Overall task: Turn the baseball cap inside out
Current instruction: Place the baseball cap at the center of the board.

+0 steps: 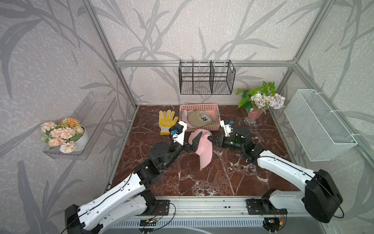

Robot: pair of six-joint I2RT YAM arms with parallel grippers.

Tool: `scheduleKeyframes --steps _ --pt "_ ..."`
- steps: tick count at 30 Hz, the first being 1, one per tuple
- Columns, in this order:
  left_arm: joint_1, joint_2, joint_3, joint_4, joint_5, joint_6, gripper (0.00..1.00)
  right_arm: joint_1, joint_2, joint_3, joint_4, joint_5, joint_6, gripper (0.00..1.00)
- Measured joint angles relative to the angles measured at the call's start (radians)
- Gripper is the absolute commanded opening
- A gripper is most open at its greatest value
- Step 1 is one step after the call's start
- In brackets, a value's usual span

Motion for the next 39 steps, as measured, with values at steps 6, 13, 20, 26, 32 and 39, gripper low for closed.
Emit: scheduleKeyframes --steps 6,13,20,26,32,39 --pt "0.023 -0.047 0.0 -0.061 -0.166 -0.127 0.95 0.103 0.232 0.13 0.159 -0.019 0.003 0.0" --pt "0.043 -0.1 0.0 -0.095 -0.249 -0.179 0.95 0.193 0.484 0.337 0.275 -0.027 0.026 0.0" --pt "0.053 -0.089 0.0 -0.122 -0.25 -0.194 0.95 0.223 0.542 0.289 0.322 0.018 0.024 0.0" --pt "0.057 -0.056 0.0 -0.127 -0.23 -0.198 0.95 0.213 0.532 0.066 0.444 0.111 0.036 0.0" --pt "0.064 -0.014 0.0 -0.126 -0.2 -0.205 0.95 0.22 0.527 -0.075 0.532 0.198 0.047 0.03" --pt "0.071 0.014 0.0 -0.123 -0.171 -0.213 0.95 0.259 0.527 -0.107 0.586 0.312 0.033 0.05"
